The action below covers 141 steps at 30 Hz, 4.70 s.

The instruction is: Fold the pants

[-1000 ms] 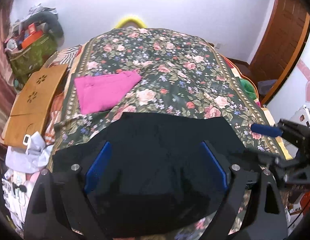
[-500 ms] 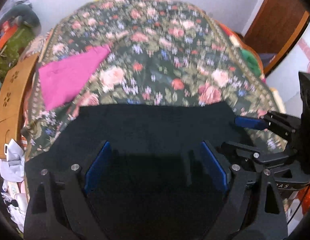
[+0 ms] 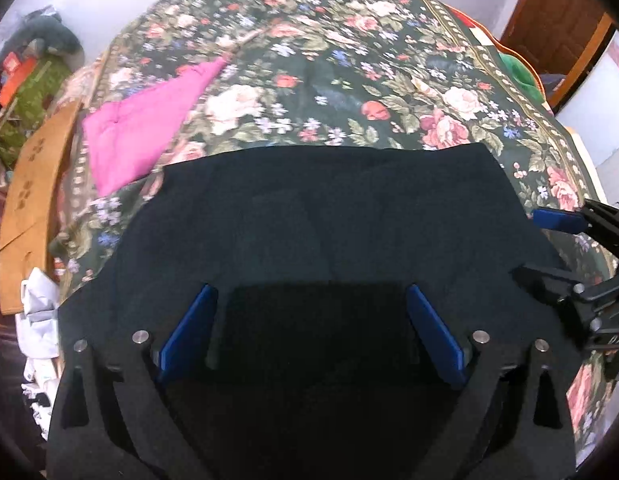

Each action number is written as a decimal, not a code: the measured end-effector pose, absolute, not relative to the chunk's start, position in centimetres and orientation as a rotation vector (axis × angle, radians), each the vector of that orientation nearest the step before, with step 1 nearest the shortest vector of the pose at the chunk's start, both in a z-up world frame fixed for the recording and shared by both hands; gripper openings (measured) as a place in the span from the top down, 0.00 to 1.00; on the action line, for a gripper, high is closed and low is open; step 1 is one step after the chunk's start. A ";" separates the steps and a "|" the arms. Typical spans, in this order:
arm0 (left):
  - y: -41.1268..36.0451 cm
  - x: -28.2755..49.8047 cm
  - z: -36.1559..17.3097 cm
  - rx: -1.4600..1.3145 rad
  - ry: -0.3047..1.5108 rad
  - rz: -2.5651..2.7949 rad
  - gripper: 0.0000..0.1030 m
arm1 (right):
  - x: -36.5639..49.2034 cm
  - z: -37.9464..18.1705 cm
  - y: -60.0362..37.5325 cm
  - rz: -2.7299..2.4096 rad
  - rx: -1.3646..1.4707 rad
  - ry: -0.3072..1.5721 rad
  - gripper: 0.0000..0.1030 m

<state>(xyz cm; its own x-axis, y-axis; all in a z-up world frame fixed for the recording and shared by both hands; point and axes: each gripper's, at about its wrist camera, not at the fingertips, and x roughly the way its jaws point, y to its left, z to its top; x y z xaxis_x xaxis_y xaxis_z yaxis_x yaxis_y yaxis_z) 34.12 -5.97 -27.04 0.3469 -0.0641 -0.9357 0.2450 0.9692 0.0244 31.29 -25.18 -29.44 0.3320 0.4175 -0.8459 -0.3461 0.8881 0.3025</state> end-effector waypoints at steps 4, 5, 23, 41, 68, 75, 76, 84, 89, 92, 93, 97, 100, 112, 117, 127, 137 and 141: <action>-4.6 32.3 -26.3 0.155 1.184 -0.175 0.04 | 29.8 -29.2 -26.5 0.455 0.101 1.121 0.31; -4.3 31.9 -26.2 0.156 1.177 -0.164 0.04 | 29.2 -29.1 -26.9 0.442 0.104 1.116 0.31; 1.2 25.8 -20.9 0.058 1.012 -0.038 0.04 | 25.1 -25.8 -28.1 0.315 0.079 1.042 0.31; 15.3 18.8 -20.0 -0.274 0.944 0.127 0.04 | 25.5 -21.0 -14.8 0.518 -0.116 0.863 0.31; 23.0 21.8 -33.1 -0.999 1.153 -0.043 0.14 | 26.2 -26.0 -12.1 0.556 -0.147 1.026 0.31; 22.3 22.9 -32.2 -0.782 1.157 0.109 0.68 | 26.1 -25.9 -12.3 0.552 -0.120 1.022 0.31; 22.0 22.9 -31.6 -0.742 1.142 0.113 0.73 | 26.2 -25.9 -12.5 0.553 -0.113 1.022 0.31; 17.6 23.2 -22.6 -0.302 0.927 0.222 0.83 | 25.0 -24.2 -15.4 0.539 -0.014 0.995 0.31; 14.6 23.7 -16.5 -0.196 0.788 0.187 0.85 | 24.4 -23.5 -19.5 0.461 0.059 0.965 0.31; 11.8 24.4 -13.6 -0.154 0.716 0.134 0.86 | 24.5 -24.3 -21.1 0.423 0.067 0.990 0.31; 10.6 24.7 -12.7 -0.138 0.693 0.114 0.86 | 24.6 -24.9 -21.5 0.415 0.067 1.007 0.31; 6.3 25.7 -9.9 -0.093 0.642 0.020 0.87 | 24.6 -26.5 -22.1 0.453 0.096 1.041 0.31; 2.9 27.1 -8.7 -0.096 0.636 -0.069 0.88 | 24.4 -26.8 -22.5 0.476 0.122 1.033 0.30; -8.8 31.1 -11.0 -0.138 0.779 -0.354 0.89 | 24.2 -27.2 -22.8 0.523 0.138 1.020 0.29; -12.7 30.3 -13.9 -0.093 0.877 -0.451 0.89 | 24.0 -27.2 -22.9 0.524 0.147 1.015 0.29; -15.6 28.0 -17.5 0.035 1.030 -0.519 0.70 | 23.1 -26.4 -23.9 0.476 0.153 0.992 0.30; -13.5 27.7 -14.6 0.133 0.891 -0.432 0.22 | 21.6 -25.7 -25.1 0.435 0.145 0.975 0.30; -10.8 30.4 -14.0 0.182 0.851 -0.318 0.17 | 21.3 -25.2 -25.9 0.419 0.164 0.956 0.30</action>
